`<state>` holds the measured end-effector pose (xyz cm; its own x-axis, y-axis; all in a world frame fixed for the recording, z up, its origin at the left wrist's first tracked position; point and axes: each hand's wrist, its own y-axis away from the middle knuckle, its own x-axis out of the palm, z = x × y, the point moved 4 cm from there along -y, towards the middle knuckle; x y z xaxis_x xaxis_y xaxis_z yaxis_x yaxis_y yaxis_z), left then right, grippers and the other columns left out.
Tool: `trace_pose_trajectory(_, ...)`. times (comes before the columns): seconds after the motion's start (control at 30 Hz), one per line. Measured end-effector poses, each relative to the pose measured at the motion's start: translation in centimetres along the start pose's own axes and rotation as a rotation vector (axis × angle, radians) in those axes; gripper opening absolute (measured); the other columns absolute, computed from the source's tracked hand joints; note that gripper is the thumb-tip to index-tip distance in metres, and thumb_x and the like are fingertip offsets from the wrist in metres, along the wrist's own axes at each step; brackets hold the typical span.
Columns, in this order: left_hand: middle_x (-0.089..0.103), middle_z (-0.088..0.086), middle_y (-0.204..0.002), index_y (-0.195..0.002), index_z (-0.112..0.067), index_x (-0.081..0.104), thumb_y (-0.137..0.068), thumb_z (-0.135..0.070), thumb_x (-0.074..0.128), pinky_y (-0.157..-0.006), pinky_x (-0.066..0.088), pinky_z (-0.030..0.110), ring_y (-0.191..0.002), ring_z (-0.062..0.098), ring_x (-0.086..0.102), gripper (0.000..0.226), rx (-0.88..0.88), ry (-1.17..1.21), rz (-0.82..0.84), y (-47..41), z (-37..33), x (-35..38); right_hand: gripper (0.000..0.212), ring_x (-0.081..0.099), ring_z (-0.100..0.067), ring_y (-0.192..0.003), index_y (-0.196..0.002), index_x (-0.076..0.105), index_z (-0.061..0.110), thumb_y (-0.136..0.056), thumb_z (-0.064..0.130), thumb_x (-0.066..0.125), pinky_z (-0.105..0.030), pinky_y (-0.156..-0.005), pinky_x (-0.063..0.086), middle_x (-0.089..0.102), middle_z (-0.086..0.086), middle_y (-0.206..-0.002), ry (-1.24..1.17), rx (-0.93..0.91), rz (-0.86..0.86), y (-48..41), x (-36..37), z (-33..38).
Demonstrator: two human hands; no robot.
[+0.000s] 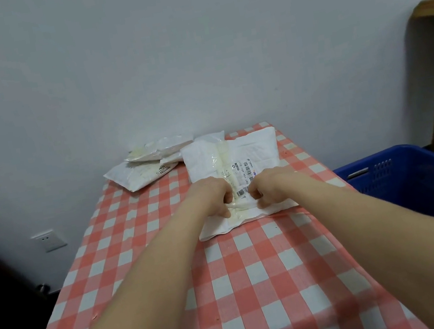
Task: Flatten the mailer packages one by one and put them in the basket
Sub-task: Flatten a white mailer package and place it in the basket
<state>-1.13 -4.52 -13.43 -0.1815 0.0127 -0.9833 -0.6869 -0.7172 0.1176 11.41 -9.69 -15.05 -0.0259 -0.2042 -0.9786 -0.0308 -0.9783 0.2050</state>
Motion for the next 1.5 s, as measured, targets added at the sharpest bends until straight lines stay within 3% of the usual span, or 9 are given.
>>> trace_pose_trajectory(0.1, 0.064, -0.005, -0.102, -0.097, -0.022, 0.062, -0.078, -0.026, 0.074, -0.07, 0.038, 0.027, -0.096, 0.017, 0.057, 0.022, 0.018, 0.001, 0.002, 0.1, -0.3, -0.2, 0.017, 0.049, -0.021, -0.087, -0.077, 0.048, 0.025, -0.091, 0.028, 0.059, -0.029, -0.07, 0.037, 0.052, 0.004, -0.094, 0.01, -0.035, 0.007, 0.0, 0.1, 0.0)
trace_pose_trajectory(0.27, 0.056, -0.008, -0.095, -0.09, -0.025, 0.055, -0.076, -0.032, 0.074, -0.076, 0.043, 0.029, -0.089, 0.013, 0.052, 0.025, -0.006, 0.117, 0.094, 0.2, 0.5, -0.3, 0.022, 0.052, -0.02, -0.085, -0.083, 0.053, 0.021, -0.085, 0.038, 0.067, -0.025, -0.064, 0.04, 0.055, 0.003, -0.091, -0.157, -0.017, 0.05, 0.2, -0.3, -0.5)
trace_pose_trajectory(0.37, 0.059, -0.008, -0.09, -0.082, -0.026, 0.057, -0.08, -0.04, 0.07, -0.068, 0.042, 0.026, -0.084, 0.012, 0.052, 0.018, -0.072, 0.224, -0.017, 0.0, 1.9, -1.9, 0.034, 0.054, -0.018, -0.083, -0.09, 0.058, 0.019, -0.088, 0.053, 0.059, -0.026, -0.06, 0.04, 0.056, 0.003, -0.093, -0.286, 0.03, -0.091, 0.7, -2.5, -1.2)
trace_pose_trajectory(0.43, 0.062, -0.004, -0.102, -0.096, -0.023, 0.061, -0.083, -0.037, 0.068, -0.072, 0.041, 0.026, -0.087, 0.012, 0.052, 0.02, -0.111, 0.276, -0.135, -0.3, 2.9, -2.9, 0.036, 0.053, -0.019, -0.087, -0.107, 0.058, 0.017, -0.091, 0.05, 0.056, -0.027, -0.057, 0.039, 0.054, 0.001, -0.104, -0.277, 0.061, -0.215, 0.7, -3.9, -1.3)
trace_pose_trajectory(0.6, 0.043, 0.002, -0.136, -0.134, -0.024, 0.044, -0.08, -0.037, 0.073, -0.097, 0.042, 0.035, -0.122, 0.02, 0.047, 0.062, -0.142, 0.297, -0.079, -1.6, 3.4, -2.6, 0.066, 0.044, -0.023, -0.125, -0.14, 0.04, 0.027, -0.084, 0.046, 0.069, -0.036, -0.093, 0.042, 0.04, 0.0, -0.141, -0.296, 0.082, -0.199, -0.9, -4.2, -1.2)
trace_pose_trajectory(0.73, 0.04, 0.002, -0.137, -0.14, -0.028, 0.038, -0.075, -0.043, 0.076, -0.102, 0.041, 0.04, -0.123, 0.024, 0.046, 0.078, -0.162, 0.265, 0.082, -2.5, 2.8, -0.7, 0.084, 0.043, -0.026, -0.127, -0.145, 0.034, 0.027, -0.075, 0.051, 0.075, -0.039, -0.098, 0.043, 0.039, -0.002, -0.14, -0.234, 0.09, -0.041, -1.9, -2.3, -0.8)
trace_pose_trajectory(1.1, 0.056, -0.003, -0.128, -0.128, -0.025, 0.054, -0.077, -0.039, 0.075, -0.096, 0.044, 0.035, -0.117, 0.019, 0.052, 0.057, -0.14, 0.19, 0.058, -3.5, 2.1, 0.6, 0.043, 0.055, -0.02, -0.104, -0.115, 0.056, 0.017, -0.083, 0.044, 0.069, -0.031, -0.083, 0.044, 0.06, 0.0, -0.116, -0.209, 0.092, -0.028, -3.1, -0.2, -0.8)
trace_pose_trajectory(1.27, 0.06, -0.003, -0.121, -0.12, -0.026, 0.06, -0.081, -0.036, 0.072, -0.089, 0.045, 0.034, -0.112, 0.02, 0.054, 0.043, -0.154, 0.195, -0.014, -4.0, 1.9, 0.8, 0.02, 0.05, -0.019, -0.09, -0.096, 0.052, 0.022, -0.091, 0.038, 0.061, -0.03, -0.076, 0.039, 0.061, -0.002, -0.112, -0.16, 0.062, -0.033, -3.5, 0.1, -0.9)
trace_pose_trajectory(1.5, 0.063, -0.003, -0.111, -0.111, -0.024, 0.062, -0.08, -0.04, 0.07, -0.088, 0.048, 0.035, -0.103, 0.019, 0.057, 0.036, -0.144, 0.213, 0.038, -3.8, 2.1, 0.2, 0.025, 0.051, -0.02, -0.091, -0.1, 0.056, 0.017, -0.092, 0.04, 0.059, -0.03, -0.077, 0.04, 0.061, -0.004, -0.111, -0.243, 0.041, -0.007, -3.3, -0.4, -1.1)
